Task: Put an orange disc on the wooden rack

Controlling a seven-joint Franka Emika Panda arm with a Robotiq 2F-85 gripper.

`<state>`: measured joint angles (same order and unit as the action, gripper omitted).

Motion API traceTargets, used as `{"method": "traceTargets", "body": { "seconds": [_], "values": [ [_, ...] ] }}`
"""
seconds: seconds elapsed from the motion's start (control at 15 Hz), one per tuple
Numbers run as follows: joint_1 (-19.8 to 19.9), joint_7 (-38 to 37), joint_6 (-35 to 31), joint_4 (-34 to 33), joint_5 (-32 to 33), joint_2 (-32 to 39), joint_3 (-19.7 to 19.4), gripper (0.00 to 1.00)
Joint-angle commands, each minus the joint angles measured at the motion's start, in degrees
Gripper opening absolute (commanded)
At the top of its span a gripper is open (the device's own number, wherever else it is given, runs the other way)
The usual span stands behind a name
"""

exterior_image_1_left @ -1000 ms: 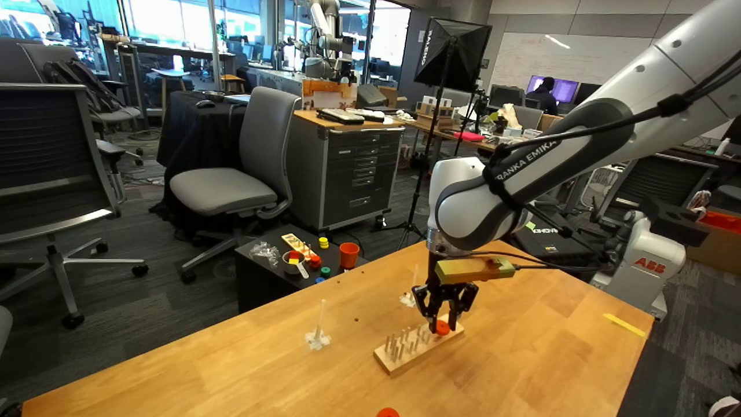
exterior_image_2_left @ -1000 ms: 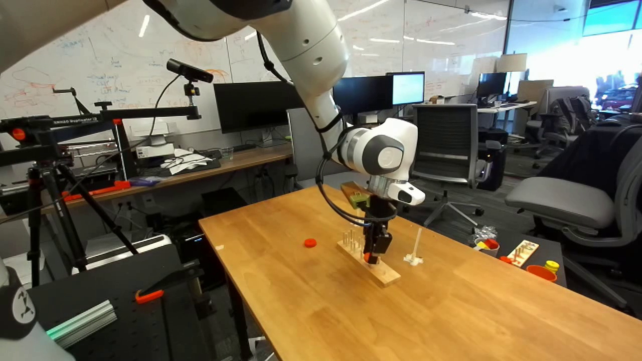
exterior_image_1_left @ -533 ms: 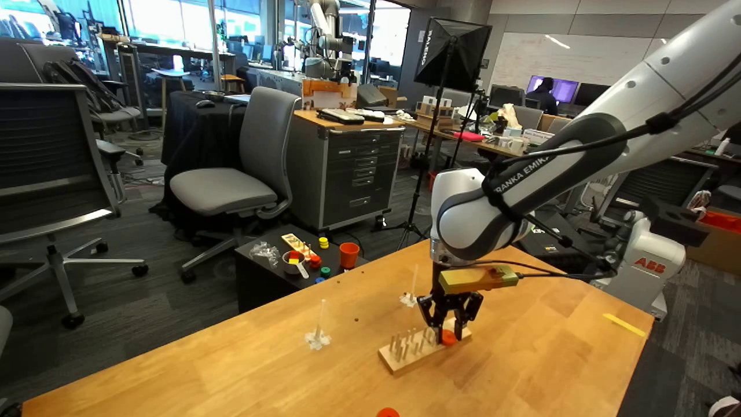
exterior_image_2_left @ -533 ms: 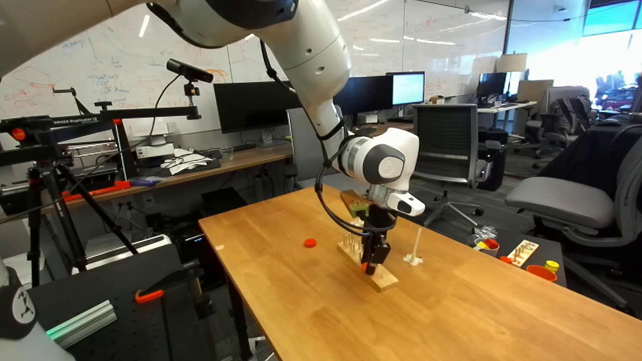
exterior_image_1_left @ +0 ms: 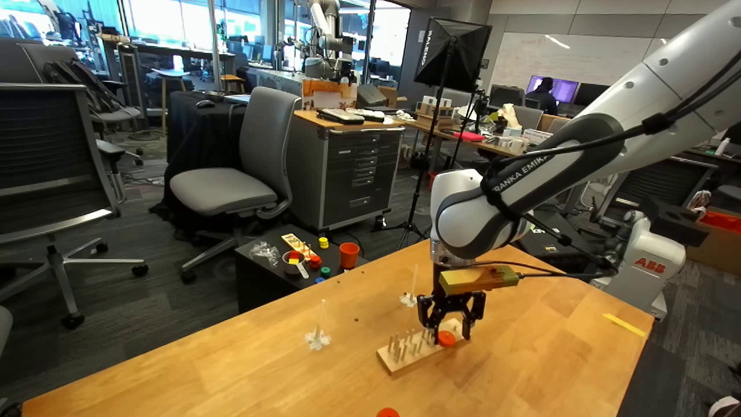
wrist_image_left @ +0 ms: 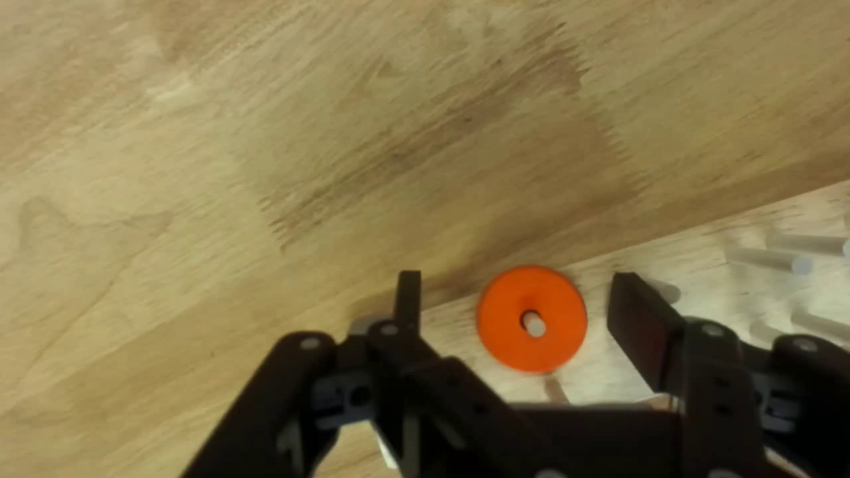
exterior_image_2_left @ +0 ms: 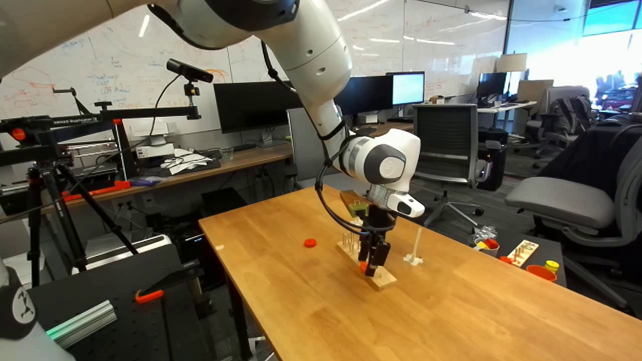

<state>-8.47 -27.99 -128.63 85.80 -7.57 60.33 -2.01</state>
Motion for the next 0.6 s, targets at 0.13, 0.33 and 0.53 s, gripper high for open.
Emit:
{"method": "traceTargets", "body": {
  "seconds": [0.13,0.33,0.53],
  "values": [
    [-0.06,0.54,6.18,-1.36,-0.76,-3.1,0.96,1.0],
    [0.0,0.98,10.03,-2.21,-0.82,-5.32,1.52,1.0],
    [0.21,1.76,17.19,-4.81,-0.65,-7.14,2.1,1.0]
  ]
}}
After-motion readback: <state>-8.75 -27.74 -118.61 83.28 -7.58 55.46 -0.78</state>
